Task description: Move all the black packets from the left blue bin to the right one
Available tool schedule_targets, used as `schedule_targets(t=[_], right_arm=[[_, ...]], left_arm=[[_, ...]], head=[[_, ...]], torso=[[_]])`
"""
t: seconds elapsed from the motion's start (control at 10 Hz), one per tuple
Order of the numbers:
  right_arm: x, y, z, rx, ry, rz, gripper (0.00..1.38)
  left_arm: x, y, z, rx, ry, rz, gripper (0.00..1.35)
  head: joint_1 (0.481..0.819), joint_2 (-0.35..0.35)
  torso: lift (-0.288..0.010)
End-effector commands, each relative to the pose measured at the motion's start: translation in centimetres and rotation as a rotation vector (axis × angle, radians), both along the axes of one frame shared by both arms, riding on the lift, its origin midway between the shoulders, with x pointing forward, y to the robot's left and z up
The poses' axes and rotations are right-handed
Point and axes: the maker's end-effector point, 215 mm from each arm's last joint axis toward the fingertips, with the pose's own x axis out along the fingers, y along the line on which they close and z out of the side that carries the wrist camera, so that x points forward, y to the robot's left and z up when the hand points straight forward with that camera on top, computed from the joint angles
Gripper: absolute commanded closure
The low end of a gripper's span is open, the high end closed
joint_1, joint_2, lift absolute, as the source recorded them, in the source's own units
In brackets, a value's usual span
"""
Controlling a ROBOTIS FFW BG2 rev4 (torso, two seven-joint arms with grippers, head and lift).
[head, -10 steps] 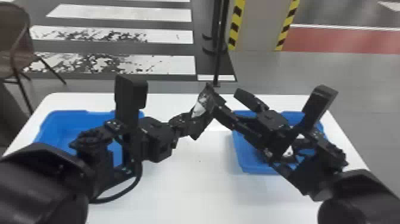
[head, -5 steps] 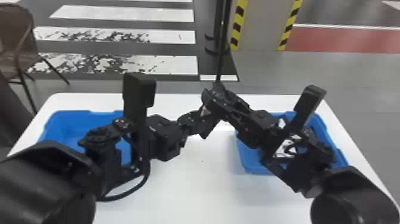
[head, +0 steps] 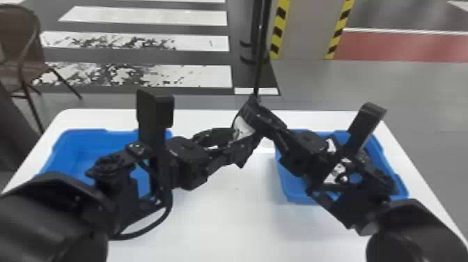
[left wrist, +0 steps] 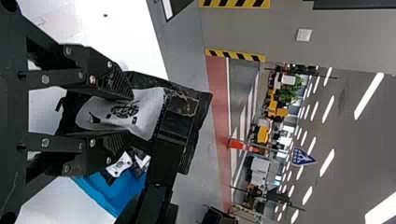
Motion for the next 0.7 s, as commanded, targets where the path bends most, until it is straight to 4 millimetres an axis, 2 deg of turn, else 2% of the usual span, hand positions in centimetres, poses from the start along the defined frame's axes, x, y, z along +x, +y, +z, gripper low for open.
schedule_targets(t=[0.0,0.1,0.2,0.3,0.4,0.5,0.6], right_arm=[[1.1,-2.9,-0.2,-0.017,-0.001,-0.058,1.28],[2.3,-7.2,-0.6,-0.058,-0.006,-0.143,1.28],[3.4,-12.6,-1.5,-0.112,-0.001,-0.250,1.28],[4.1,-17.9,-2.8,-0.146,0.012,-0.347,1.28],[4.6,-21.5,-4.3,-0.176,0.038,-0.409,1.28],[4.9,-23.9,-6.2,-0.203,0.079,-0.447,1.28],[5.4,-25.8,-8.5,-0.215,0.128,-0.471,1.26]], left_arm=[[0.0,0.8,-0.1,-0.015,-0.009,0.022,0.27],[-0.2,1.6,-0.5,-0.027,-0.005,0.038,0.19],[-0.5,2.7,-0.7,-0.044,-0.007,0.062,0.16],[-1.2,4.6,-0.6,-0.055,-0.013,0.100,0.16],[-2.0,8.0,-0.5,-0.061,-0.019,0.175,0.15],[-2.3,12.0,-0.7,-0.069,-0.034,0.266,0.16],[-2.9,16.1,-1.5,-0.060,-0.031,0.355,0.16]], head=[[0.695,-0.054],[0.695,-0.057],[0.694,-0.080],[0.691,-0.122],[0.691,-0.169],[0.695,-0.198],[0.695,-0.196]], torso=[[-0.140],[-0.140],[-0.140],[-0.140],[-0.140],[-0.140],[-0.140]])
